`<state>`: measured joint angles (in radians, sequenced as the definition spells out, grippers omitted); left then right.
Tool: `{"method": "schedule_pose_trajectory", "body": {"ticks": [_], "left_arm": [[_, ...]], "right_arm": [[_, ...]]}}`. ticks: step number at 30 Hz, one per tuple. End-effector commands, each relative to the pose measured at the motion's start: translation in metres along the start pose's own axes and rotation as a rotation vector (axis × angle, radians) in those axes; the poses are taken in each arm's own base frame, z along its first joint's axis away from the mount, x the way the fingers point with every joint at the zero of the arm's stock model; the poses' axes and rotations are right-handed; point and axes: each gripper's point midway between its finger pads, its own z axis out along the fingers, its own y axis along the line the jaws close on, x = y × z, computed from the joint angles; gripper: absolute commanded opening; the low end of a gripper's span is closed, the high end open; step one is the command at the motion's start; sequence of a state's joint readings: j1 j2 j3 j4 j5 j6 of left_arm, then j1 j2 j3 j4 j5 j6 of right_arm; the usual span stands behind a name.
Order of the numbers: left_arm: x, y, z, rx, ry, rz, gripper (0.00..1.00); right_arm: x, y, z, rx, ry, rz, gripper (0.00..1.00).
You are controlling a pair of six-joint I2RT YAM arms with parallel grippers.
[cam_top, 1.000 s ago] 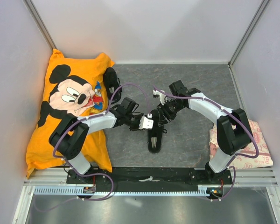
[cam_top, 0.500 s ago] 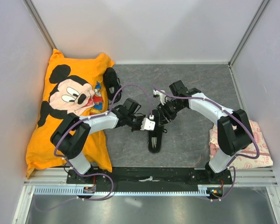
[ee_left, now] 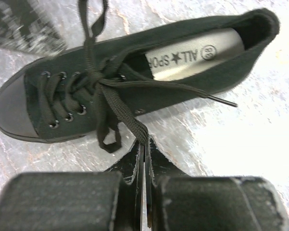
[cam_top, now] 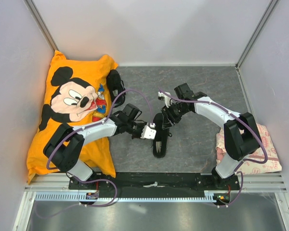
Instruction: Tie the shoes
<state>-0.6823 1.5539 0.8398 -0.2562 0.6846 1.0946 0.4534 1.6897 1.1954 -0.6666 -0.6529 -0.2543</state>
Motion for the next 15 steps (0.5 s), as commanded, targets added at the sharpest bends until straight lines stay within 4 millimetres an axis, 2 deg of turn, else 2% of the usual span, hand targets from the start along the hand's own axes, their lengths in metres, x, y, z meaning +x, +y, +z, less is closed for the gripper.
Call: {"method": "schedule_pose_trajectory", "body": {"ticks": [1,5,15], "left_arm": [[-0.008,-0.010,-0.005,0.024,-0.024,0.062,0.02],[-0.008,-0.015,-0.008,0.036,-0.023,0.077,0.01],[-0.009,-0.031,-0.014,0.081,-0.029,0.114,0.02]], "right_arm": [[-0.019,-0.003,0.011,0.026,-0.072,0.032,0.47],[-0.021,-0.010,0.020,0.055,-0.074,0.034,0.47],[-0.006,-0.023,0.032,0.083,-0.023,0.050,0.47]]}}
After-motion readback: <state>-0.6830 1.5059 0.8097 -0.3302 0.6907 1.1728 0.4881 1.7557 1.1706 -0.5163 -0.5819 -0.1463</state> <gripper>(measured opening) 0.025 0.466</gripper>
